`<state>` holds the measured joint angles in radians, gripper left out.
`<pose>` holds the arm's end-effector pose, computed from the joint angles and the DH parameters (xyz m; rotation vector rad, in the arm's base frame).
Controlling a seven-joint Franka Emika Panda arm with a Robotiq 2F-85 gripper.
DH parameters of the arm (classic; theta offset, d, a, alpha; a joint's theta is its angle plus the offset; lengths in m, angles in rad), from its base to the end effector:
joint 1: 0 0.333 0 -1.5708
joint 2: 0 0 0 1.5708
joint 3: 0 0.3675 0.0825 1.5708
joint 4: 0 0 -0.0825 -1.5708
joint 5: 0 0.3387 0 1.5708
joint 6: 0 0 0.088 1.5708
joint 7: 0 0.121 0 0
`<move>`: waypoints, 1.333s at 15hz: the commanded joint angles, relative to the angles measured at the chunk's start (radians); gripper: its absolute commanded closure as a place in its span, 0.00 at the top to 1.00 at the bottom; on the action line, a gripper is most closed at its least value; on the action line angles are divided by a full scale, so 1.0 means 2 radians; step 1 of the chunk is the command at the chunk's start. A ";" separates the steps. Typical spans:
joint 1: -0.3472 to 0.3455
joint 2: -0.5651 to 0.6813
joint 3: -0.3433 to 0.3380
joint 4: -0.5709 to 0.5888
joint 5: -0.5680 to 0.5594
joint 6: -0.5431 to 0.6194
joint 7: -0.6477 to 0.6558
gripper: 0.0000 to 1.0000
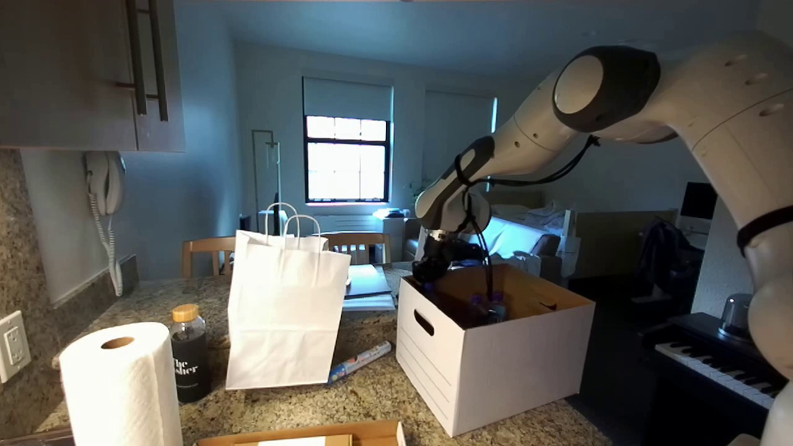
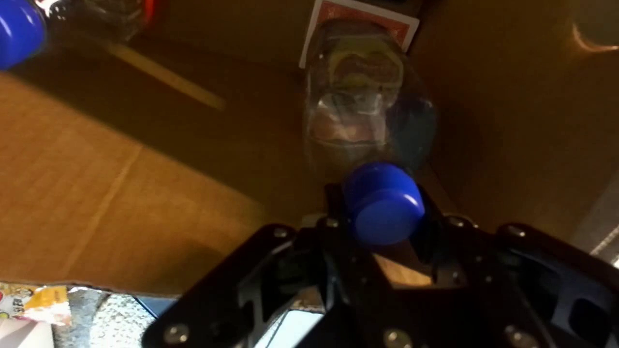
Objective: Place four empty water bottles inside the white storage box on the right
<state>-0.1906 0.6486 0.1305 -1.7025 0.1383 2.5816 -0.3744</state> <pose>0.6974 -0.0593 0.3015 -2.9969 -0.2553 -0.3959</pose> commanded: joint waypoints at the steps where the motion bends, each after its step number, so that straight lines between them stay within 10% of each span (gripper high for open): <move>1: -0.006 -0.005 0.027 -0.013 0.022 0.070 -0.014 0.11; 8: -0.030 -0.008 0.070 -0.056 0.014 0.170 -0.023 0.12; 9: -0.035 -0.008 0.076 -0.060 0.013 0.178 -0.024 0.59; 20: -0.073 -0.015 0.125 -0.074 0.007 0.193 -0.029 1.00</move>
<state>-0.3016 0.6545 0.3421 -1.8129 0.1509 2.9319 -0.3938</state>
